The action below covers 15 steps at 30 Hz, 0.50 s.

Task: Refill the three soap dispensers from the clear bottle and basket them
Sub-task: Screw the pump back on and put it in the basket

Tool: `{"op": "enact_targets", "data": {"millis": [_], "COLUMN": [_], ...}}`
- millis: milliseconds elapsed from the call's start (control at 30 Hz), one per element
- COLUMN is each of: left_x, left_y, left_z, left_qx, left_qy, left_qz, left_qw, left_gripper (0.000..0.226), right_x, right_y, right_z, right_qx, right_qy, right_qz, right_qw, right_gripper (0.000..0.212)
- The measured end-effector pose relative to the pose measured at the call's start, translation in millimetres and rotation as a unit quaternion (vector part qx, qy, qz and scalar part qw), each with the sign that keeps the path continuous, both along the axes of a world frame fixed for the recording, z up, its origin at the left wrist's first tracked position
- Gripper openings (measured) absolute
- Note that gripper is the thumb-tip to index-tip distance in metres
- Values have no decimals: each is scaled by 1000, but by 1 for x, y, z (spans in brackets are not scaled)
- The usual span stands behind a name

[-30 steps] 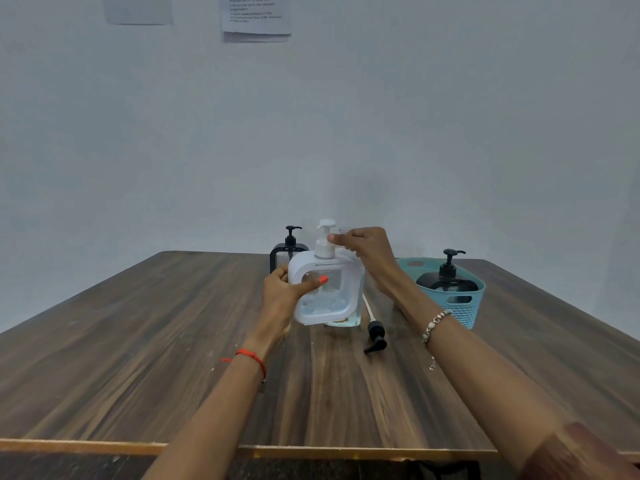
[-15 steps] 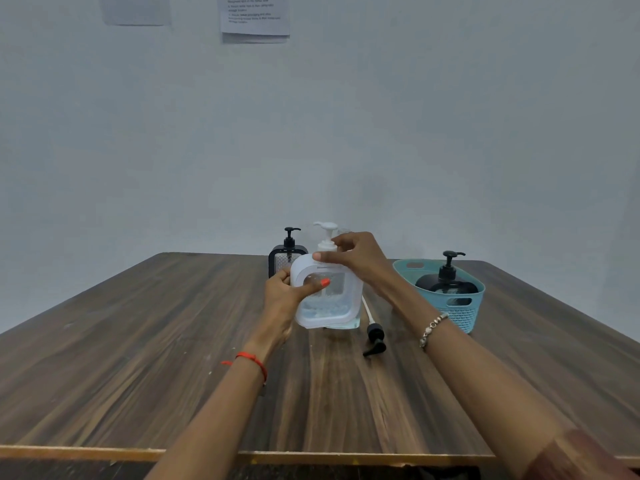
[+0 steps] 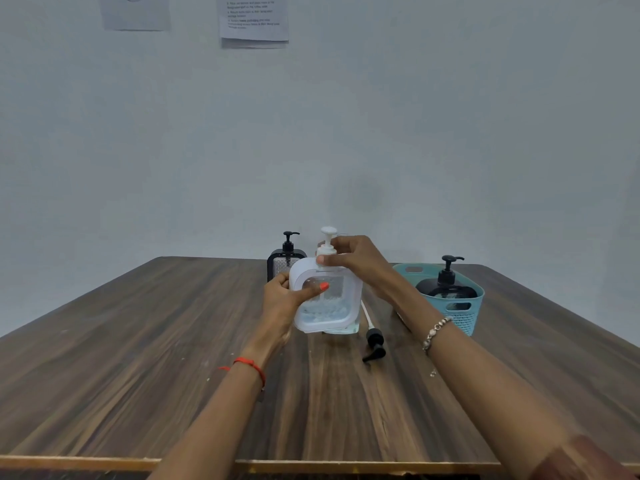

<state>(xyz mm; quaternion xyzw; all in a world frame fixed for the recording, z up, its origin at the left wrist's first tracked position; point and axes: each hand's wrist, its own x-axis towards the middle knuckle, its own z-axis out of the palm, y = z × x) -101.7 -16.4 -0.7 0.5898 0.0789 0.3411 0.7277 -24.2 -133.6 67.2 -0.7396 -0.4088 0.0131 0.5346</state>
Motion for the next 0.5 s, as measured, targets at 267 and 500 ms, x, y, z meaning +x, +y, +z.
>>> {"op": "enact_targets", "data": {"millis": [267, 500], "left_x": [1, 2], "left_y": [-1, -7], "left_z": [1, 4], "left_qx": [10, 9], "left_qy": [0, -4], "left_qz": [15, 14], "left_qw": [1000, 1000], "left_gripper": [38, 38], "right_x": [-7, -15], "right_y": [4, 15], "right_z": [-1, -4], "right_qx": [17, 41], "right_qy": [-27, -55], "right_qz": [-92, -171], "right_qw": [995, 983], "right_gripper": [29, 45]}}
